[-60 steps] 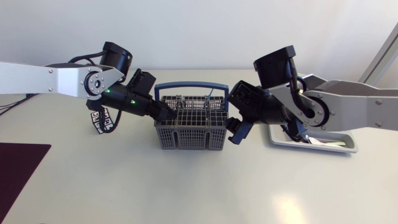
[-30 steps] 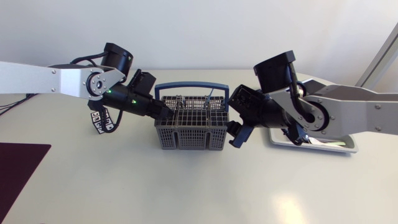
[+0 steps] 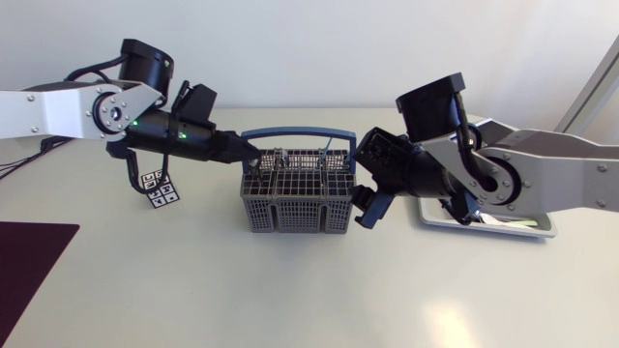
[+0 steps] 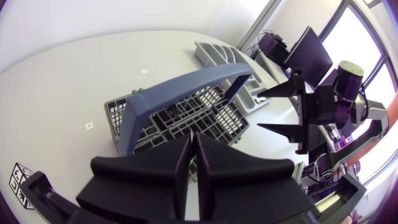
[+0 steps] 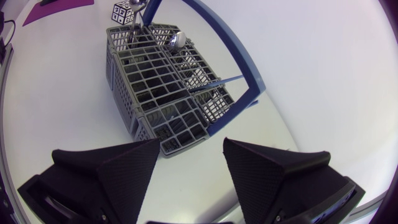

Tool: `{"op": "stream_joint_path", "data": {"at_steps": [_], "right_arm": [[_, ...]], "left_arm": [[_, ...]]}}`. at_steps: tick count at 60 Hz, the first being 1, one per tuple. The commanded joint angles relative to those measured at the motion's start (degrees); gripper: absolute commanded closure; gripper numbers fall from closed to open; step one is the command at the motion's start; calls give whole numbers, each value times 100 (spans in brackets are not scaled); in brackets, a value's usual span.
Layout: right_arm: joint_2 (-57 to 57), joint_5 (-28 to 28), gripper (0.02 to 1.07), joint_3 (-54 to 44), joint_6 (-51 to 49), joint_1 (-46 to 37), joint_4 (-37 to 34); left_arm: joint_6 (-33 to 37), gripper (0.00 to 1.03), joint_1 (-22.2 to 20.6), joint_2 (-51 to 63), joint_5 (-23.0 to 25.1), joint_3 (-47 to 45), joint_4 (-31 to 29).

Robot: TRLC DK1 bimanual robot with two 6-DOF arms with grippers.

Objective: Transfer all utensils from the basket to the drawer tray.

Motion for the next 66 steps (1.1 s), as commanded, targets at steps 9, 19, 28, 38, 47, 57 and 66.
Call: {"op": "stream_joint_path", "data": {"at_steps": [9, 19, 28, 38, 47, 57, 66], "right_arm": [[-330, 66, 32, -144, 34, 74, 8], [-593, -144, 26, -214, -10, 145, 175], [-620, -118, 26, 32, 25, 435, -475], [-804, -804, 17, 199, 25, 567, -713], [-831, -1436, 17, 393, 113, 637, -845], [-787, -2052, 18, 533, 148, 725, -1020], [-725, -2430, 27, 595, 192, 804, -1091]], "left_arm": [[-318, 100, 203, -762, 456, 54, 73], [-318, 100, 212, -1359, 526, -78, 153], [-134, 100, -78, -1702, 702, -271, 135], [306, 100, -623, -1834, 719, -359, -225], [640, 100, -1098, -1878, 728, -482, -489], [763, 100, -1195, -1896, 1045, -508, -612], [789, 100, -1239, -1843, 1229, -526, -656]]}}
